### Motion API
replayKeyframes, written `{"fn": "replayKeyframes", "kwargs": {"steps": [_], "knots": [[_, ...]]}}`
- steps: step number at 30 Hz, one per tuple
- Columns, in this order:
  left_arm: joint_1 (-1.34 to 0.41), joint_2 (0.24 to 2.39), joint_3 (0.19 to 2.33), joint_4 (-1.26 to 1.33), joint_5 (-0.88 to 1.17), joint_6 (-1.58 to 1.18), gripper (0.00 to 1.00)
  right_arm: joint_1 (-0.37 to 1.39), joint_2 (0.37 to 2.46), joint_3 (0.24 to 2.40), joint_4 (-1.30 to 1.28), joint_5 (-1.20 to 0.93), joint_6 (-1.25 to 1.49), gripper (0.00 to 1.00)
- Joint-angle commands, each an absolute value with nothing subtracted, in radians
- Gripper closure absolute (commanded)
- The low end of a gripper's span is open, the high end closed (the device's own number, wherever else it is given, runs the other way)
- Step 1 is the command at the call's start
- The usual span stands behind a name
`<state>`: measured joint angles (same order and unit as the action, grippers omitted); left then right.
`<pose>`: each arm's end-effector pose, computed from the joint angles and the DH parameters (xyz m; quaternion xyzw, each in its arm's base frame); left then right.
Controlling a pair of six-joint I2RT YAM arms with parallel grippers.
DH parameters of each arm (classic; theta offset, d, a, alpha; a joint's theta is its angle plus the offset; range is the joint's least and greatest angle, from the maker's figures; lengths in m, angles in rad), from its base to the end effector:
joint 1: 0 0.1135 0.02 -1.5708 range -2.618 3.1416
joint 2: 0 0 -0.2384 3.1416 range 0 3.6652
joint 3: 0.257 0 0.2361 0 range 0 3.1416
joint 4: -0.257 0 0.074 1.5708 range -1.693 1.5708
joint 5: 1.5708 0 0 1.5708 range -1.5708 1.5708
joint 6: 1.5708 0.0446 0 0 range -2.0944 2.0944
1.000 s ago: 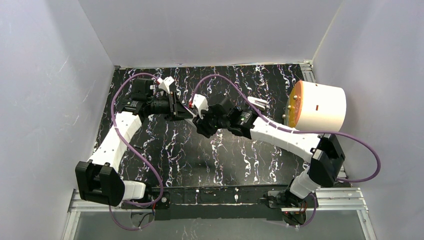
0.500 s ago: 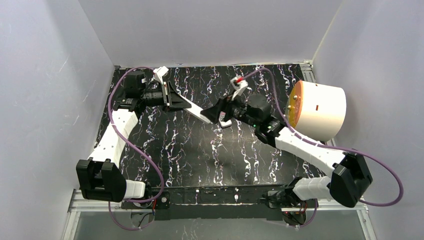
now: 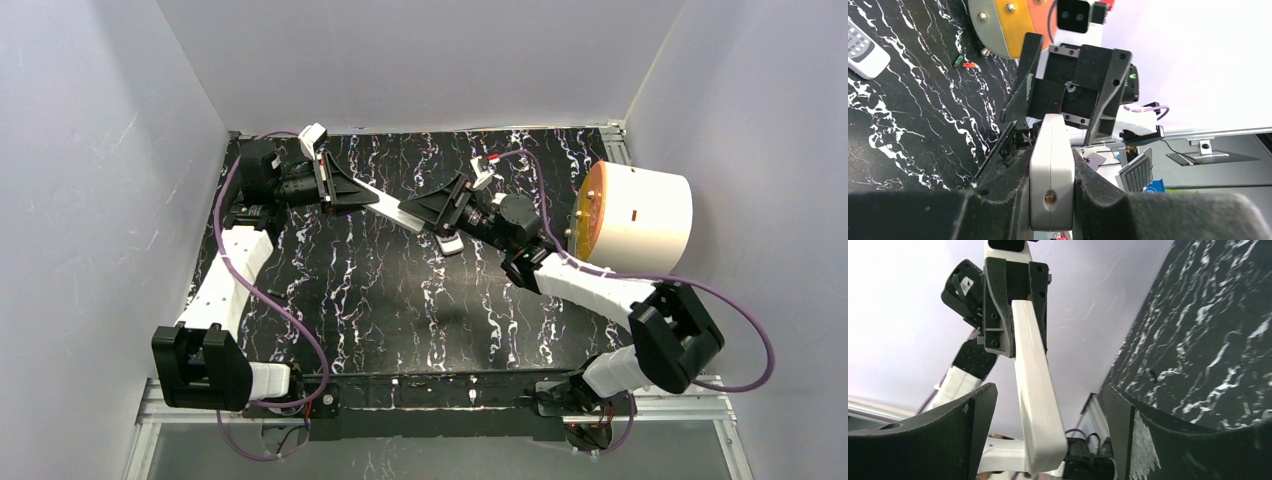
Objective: Load the batteries into the remote control
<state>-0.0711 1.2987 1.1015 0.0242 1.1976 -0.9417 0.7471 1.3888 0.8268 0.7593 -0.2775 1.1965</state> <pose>0.2769 -0.0614 0.3417 0.0622 0.7263 -0.6351 0.2554 0.2240 0.2242 0.3000 0.0357 0.6360 0.6820 0.3594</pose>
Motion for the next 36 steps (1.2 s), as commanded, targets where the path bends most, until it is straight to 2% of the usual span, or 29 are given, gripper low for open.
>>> {"fn": "replayKeyframes", "kwargs": {"steps": [1,6,15,18,22,28,31,33,36], "knots": [[-0.068,1.247,1.108,0.063,1.241,-0.984,1.0,0.752,1.437,0.846,1.0,-0.337,1.391,0.17],[-0.068,1.246,1.106,0.061,1.239,-0.991,1.0,0.76,1.447,0.863,0.973,-0.331,1.385,0.28],[-0.068,1.224,1.122,0.062,1.253,-0.999,1.0,0.762,1.473,0.845,0.983,-0.334,1.382,0.57],[-0.068,1.218,1.131,0.063,1.253,-1.015,1.0,0.763,1.482,0.828,1.027,-0.336,1.374,0.71],[-0.067,1.212,1.145,0.068,1.215,-1.045,1.0,0.761,1.489,0.76,1.204,-0.328,1.356,0.79],[-0.064,1.202,1.157,0.069,1.152,-1.062,1.0,0.761,1.508,0.725,1.345,-0.359,1.358,0.82],[-0.063,1.198,1.144,0.069,1.138,-1.058,1.0,0.759,1.514,0.738,1.31,-0.36,1.367,0.82],[-0.064,1.195,1.134,0.069,1.138,-1.056,1.0,0.759,1.507,0.756,1.214,-0.34,1.361,0.76],[-0.063,1.189,1.116,0.067,1.145,-1.045,1.0,0.759,1.49,0.799,1.022,-0.311,1.336,0.62]]}}
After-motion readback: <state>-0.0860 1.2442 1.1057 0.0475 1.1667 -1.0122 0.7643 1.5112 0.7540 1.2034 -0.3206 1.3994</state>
